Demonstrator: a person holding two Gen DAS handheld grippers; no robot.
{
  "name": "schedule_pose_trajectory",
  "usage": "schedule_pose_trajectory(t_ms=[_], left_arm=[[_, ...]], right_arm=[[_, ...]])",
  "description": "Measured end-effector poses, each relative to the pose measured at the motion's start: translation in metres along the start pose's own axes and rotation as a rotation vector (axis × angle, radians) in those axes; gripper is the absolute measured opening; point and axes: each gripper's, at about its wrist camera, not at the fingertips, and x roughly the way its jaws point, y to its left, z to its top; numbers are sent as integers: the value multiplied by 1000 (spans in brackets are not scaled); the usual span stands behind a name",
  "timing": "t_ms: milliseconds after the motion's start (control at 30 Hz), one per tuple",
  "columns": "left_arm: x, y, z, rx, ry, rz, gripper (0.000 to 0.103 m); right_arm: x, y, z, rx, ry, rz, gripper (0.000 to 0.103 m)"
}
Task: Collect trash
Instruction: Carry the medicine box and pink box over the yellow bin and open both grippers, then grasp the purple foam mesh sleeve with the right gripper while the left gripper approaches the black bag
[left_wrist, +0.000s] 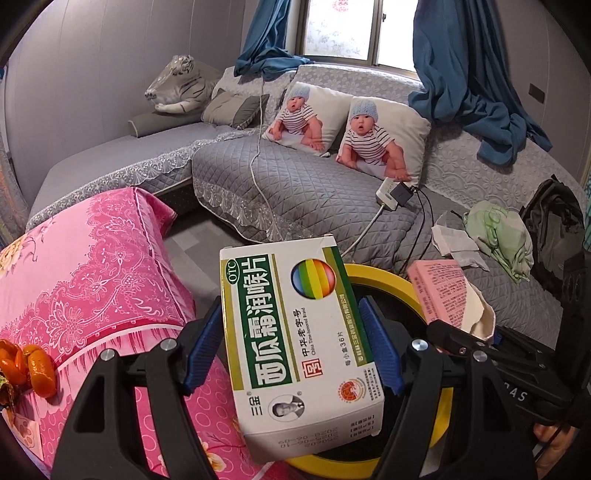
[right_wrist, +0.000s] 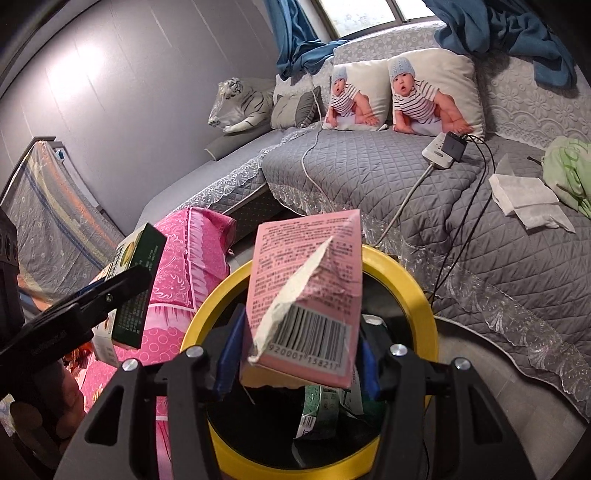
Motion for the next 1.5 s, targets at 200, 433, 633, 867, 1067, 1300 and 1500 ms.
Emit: schedule_pose_trajectory(t_ms=[200,433,633,867,1067,1300,1500], left_arm=[[5,34,-7,-118,75,-6,91],[-22,76,-14,-242,22,37,91],[-91,108,-11,-270,-174,115,92],[-198,172,-33,-248,-364,294,95],[-276,230,-83,-254,-426,593,95],[-312,287,-145,-359,-345,705,95],[-316,322,-171,-449,-282,683,95]], right_arm=[[-10,-11,4,47,-38,-42,69],[-24,-7,1,56,-75,5,71],[-32,33,-1,-60,-102,109,71],[-37,139,-16,-374,-47,363,71],[-23,256,-66,-712,147,644,71],[20,371,-131,-979,365,739,71],[51,413,-160,-1042,421,661,67]])
